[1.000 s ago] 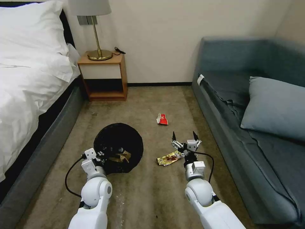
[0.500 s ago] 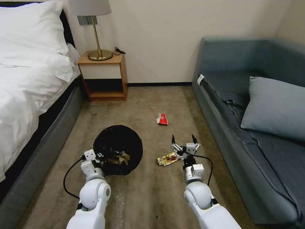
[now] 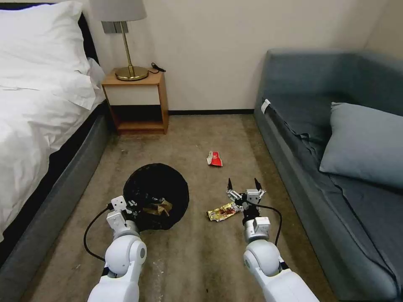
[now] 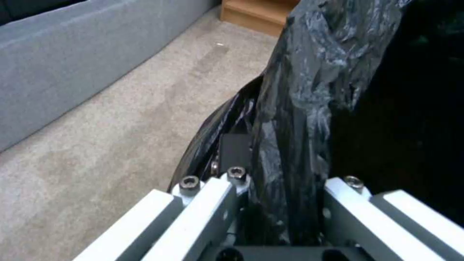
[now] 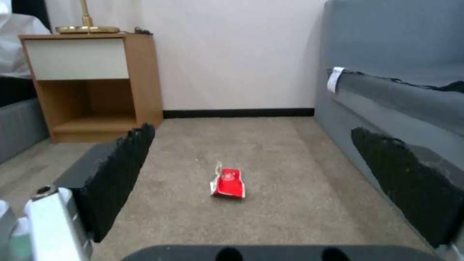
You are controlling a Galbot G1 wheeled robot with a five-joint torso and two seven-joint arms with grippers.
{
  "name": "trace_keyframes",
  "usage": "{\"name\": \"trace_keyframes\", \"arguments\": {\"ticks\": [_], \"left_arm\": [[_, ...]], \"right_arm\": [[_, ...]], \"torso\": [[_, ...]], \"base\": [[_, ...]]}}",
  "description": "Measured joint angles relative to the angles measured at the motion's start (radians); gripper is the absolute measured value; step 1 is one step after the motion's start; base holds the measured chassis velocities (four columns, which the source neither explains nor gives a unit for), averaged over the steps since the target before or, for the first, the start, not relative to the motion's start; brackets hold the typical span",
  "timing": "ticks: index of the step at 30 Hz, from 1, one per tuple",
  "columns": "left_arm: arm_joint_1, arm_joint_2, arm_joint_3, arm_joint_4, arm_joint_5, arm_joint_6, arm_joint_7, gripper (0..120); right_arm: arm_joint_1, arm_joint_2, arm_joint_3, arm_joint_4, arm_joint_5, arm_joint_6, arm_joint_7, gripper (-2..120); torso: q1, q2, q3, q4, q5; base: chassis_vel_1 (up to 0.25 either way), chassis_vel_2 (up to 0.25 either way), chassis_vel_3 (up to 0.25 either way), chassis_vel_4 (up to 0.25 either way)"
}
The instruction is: Pick up the trash bin, then pick up the garbage on the floor and place it into the trash bin.
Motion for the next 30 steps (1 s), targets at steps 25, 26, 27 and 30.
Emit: {"name": "trace_keyframes", "arguments": {"ticks": [25,26,27,30], "left_arm": [[0.029,-0.004,-0.012,-0.009,0.007,-0.006,0.003,1],[0.031,-0.004,-0.013,-0.009,0.008,-0.007,0.004,1],[0.032,-0.004,-0.014,-0.011,0.008,-0.007,0.004,1],[0.033,-0.004,-0.014,-0.012,0.007,-0.007,0.004,1]], "right_arm": [[0.019,0.019,-0.055,-0.040,-0.009,-0.013,0.006,100],[0.019,0.019,-0.056,-0.045,-0.009,-0.013,0.006,100],[0.018,0.019,-0.057,-0.051,-0.009,-0.014,0.006,100],[0.017,0.019,-0.058,-0.057,-0.009,-0.014,0.006,100]], "torso": [[0.000,0.000,0.000,0.0001,0.0000],[0.000,0.000,0.000,0.0001,0.0000],[0.000,0.000,0.000,0.0001,0.0000],[0.000,0.000,0.000,0.0000,0.0000]], "base": [[-0.041,0.047,0.047,-0.048],[0.000,0.000,0.000,0.000],[0.000,0.000,0.000,0.000],[-0.035,0.022,0.017,-0.031]]}}
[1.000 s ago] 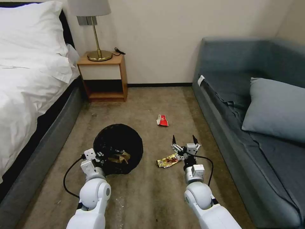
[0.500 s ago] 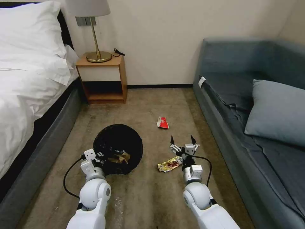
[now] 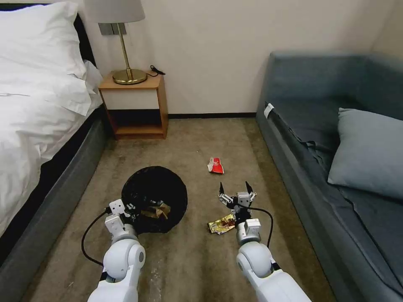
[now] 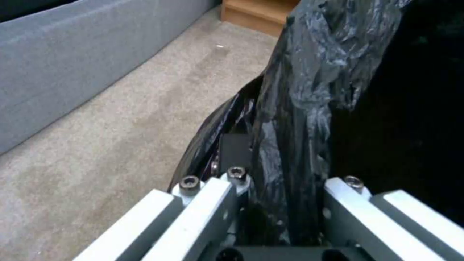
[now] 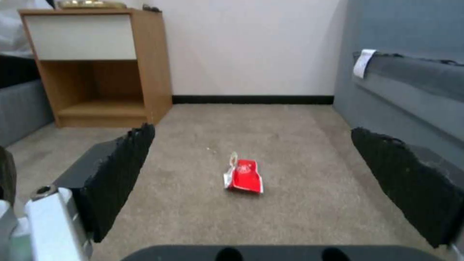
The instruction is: Pick up the trash bin, then pick up the garbage on the floor and place it into the trash bin.
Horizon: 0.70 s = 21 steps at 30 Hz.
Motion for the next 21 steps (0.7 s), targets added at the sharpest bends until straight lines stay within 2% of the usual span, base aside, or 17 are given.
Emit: {"name": "trace_keyframes", "arguments": {"ticks": [21], "left_arm": [[0.003,-0.002,-0.003,0.006,0.005,-0.005,0.004,1]], "right_arm": [[-0.010,-0.006,0.014,-0.023,-0.002,-0.002,0.005,100]], "torso": [[0.000,0.000,0.000,0.0000,0.0001]], "base": [[-0.058,0.058,0.055,-0.054]]}}
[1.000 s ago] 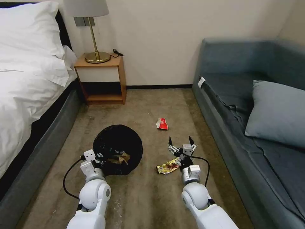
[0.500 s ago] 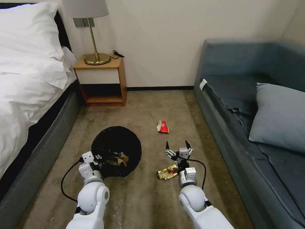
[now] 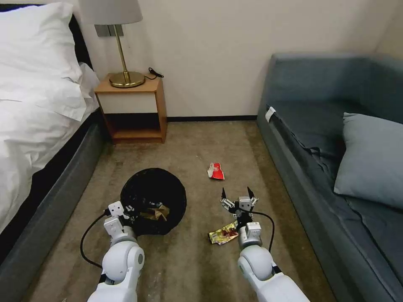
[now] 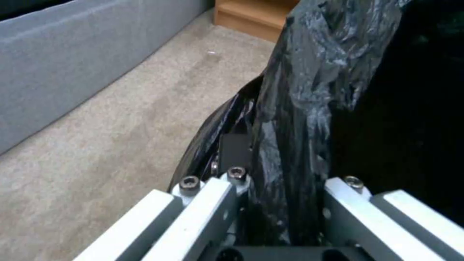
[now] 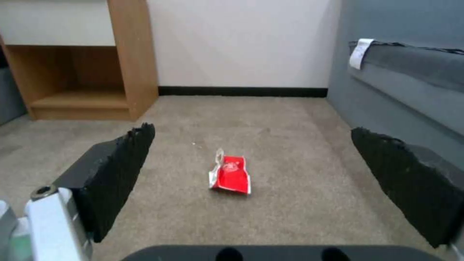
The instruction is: Pick up the trash bin, then pick up the garbage on the floor and place it into the trash bin.
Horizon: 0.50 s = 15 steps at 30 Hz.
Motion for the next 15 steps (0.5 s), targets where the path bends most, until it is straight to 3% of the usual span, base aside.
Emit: {"name": "trace_keyframes", "arguments": {"ticks": [15], "left_arm": [[0.029,-0.006,-0.005,-0.025,0.006,-0.002,-0.001,1]], "right_arm": [[0.010,-0.007,-0.019,-0.041,0.058,-0.004,0.006,100]], "torso": [[0.000,0.000,0.000,0.0000,0.0000]], "base": [[-0.036,0.047,0.038,-0.042]]}}
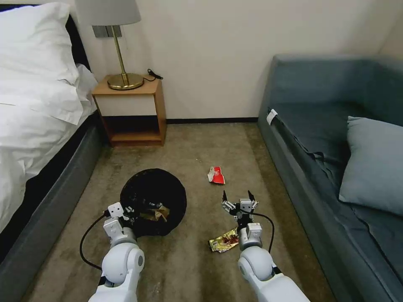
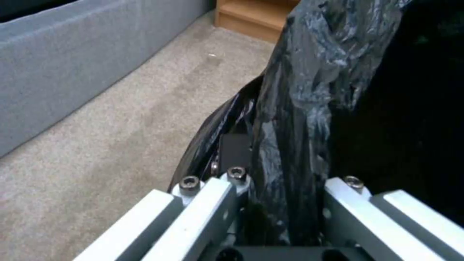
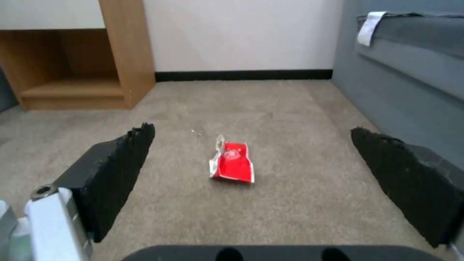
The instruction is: Pick up the trash bin, then pick up the garbage on the floor and place it into the trash bin.
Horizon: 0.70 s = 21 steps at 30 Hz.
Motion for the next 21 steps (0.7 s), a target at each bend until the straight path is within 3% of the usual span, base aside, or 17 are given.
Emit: {"name": "trace_keyframes", "arguments": {"ticks": [3,6,7,9,10,12,13,15,16,18,21], "left_arm": [[0.006,0.000,-0.002,-0.007,0.000,-0.001,0.000,1],[0.015,0.002,-0.001,-0.017,0.001,-0.001,-0.001,1],[0.015,0.002,-0.001,-0.017,0.001,-0.001,-0.001,1],[0.021,0.002,-0.001,-0.022,0.001,-0.001,-0.001,1],[0.021,0.002,-0.001,-0.022,0.001,-0.001,-0.001,1],[0.025,0.000,-0.004,-0.022,0.002,-0.001,-0.001,1],[0.025,0.000,-0.004,-0.022,0.002,-0.001,-0.001,1],[0.030,-0.002,-0.006,-0.022,0.006,-0.004,-0.001,1],[0.030,-0.002,-0.006,-0.022,0.006,-0.004,-0.001,1],[0.033,-0.002,-0.008,-0.022,0.008,-0.006,0.001,1],[0.034,-0.002,-0.009,-0.022,0.009,-0.007,0.002,1]], "right_arm": [[0.005,0.000,-0.017,-0.002,0.062,-0.027,0.020,100],[0.028,-0.015,-0.050,0.001,0.150,-0.203,0.109,100],[0.028,-0.015,-0.050,0.001,0.150,-0.203,0.109,100],[0.056,-0.029,-0.079,0.034,0.305,-0.389,0.200,100],[0.056,-0.029,-0.079,0.034,0.305,-0.389,0.200,100],[0.091,-0.035,-0.093,0.048,0.442,-0.535,0.262,100],[0.091,-0.035,-0.093,0.048,0.442,-0.535,0.262,100],[0.132,-0.039,-0.106,0.041,0.553,-0.655,0.299,100],[0.132,-0.039,-0.106,0.041,0.553,-0.655,0.299,100],[0.167,-0.031,-0.113,0.008,0.659,-0.785,0.350,100],[0.181,-0.023,-0.114,-0.015,0.686,-0.831,0.365,100]], "torso": [[0.000,0.000,0.000,0.0000,0.0000],[0.000,0.000,0.000,0.0000,0.0000],[0.000,0.000,0.000,0.0000,0.0000],[0.000,0.000,0.000,-0.0001,0.0000],[0.000,0.000,0.000,-0.0001,0.0000],[0.000,0.000,0.000,0.0000,-0.0001],[0.000,0.000,0.000,0.0000,-0.0001],[0.000,0.000,0.000,0.0001,-0.0001],[0.000,0.000,0.000,0.0001,-0.0001],[0.000,0.000,0.000,0.0000,-0.0001],[0.000,0.000,0.000,0.0001,0.0000]], "base": [[0.000,0.000,0.000,0.000],[0.000,0.000,0.000,0.000],[0.000,0.000,0.000,0.000],[0.000,0.000,0.000,0.000],[0.000,0.000,0.000,0.000],[0.000,0.000,0.000,0.000],[0.000,0.000,0.000,0.000],[0.000,0.000,0.000,0.000],[0.000,0.000,0.000,0.000],[0.000,0.000,0.000,0.000],[0.000,0.000,0.000,0.000]]}}
